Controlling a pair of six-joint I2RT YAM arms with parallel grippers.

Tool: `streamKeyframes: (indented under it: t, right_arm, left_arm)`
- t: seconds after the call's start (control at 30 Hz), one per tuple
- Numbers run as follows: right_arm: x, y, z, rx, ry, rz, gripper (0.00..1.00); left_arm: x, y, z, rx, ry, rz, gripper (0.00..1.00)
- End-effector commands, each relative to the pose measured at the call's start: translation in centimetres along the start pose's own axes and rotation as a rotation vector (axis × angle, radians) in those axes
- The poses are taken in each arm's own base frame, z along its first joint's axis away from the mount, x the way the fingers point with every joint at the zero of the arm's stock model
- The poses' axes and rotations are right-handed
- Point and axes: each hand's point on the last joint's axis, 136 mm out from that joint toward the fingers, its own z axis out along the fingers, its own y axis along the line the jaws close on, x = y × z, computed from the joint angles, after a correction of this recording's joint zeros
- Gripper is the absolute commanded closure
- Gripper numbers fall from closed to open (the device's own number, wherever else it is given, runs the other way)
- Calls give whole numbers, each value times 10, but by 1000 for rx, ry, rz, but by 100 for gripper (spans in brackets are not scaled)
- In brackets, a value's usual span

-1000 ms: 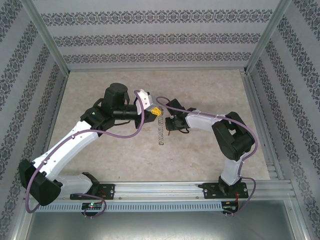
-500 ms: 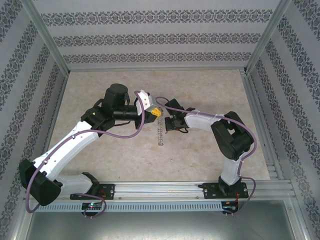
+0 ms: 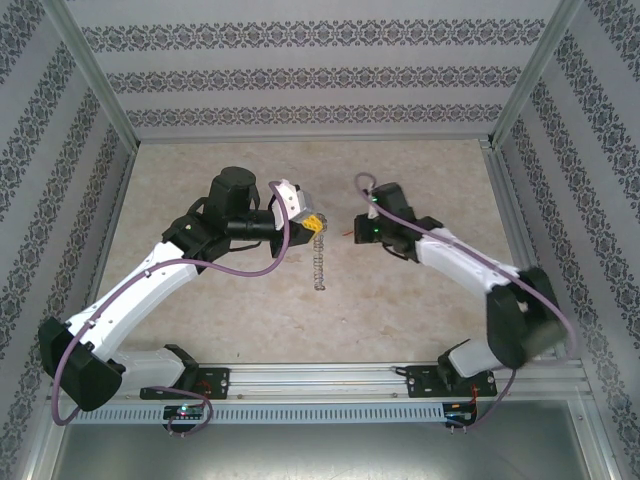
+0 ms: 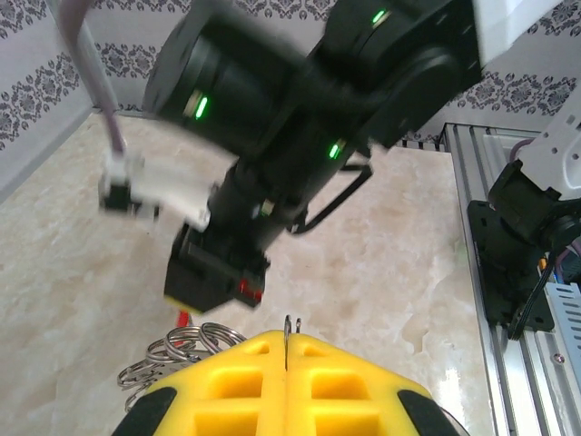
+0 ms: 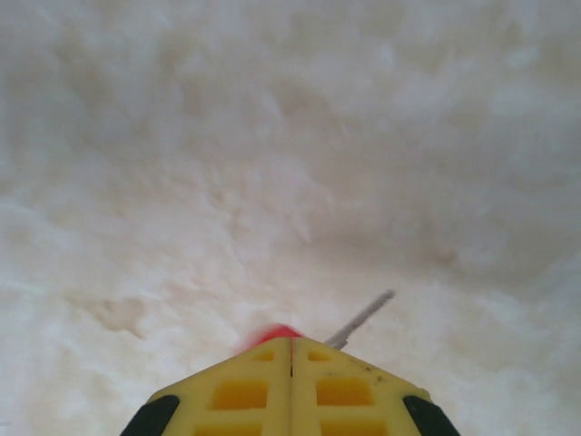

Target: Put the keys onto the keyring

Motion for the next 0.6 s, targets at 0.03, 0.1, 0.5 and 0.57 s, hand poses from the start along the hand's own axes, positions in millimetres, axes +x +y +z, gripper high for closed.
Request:
streamKeyframes:
  t: [0.03, 0.1, 0.5, 0.57]
  right_arm:
    - [-24, 30, -41, -296, -132, -50, 100]
    - [-35, 37, -63, -382, -188, -71, 100]
    - [-52, 94, -160, -784, -318, -215, 100]
    - [-52, 100, -168, -816, -321, -229, 100]
  left_arm:
    - [-11, 6, 1, -1, -48, 40, 100]
    - [-13, 7, 3, 5, -52, 39, 100]
    - [-24, 12, 16, 61, -57, 39, 100]
    - [-25, 13, 17, 65, -59, 39, 100]
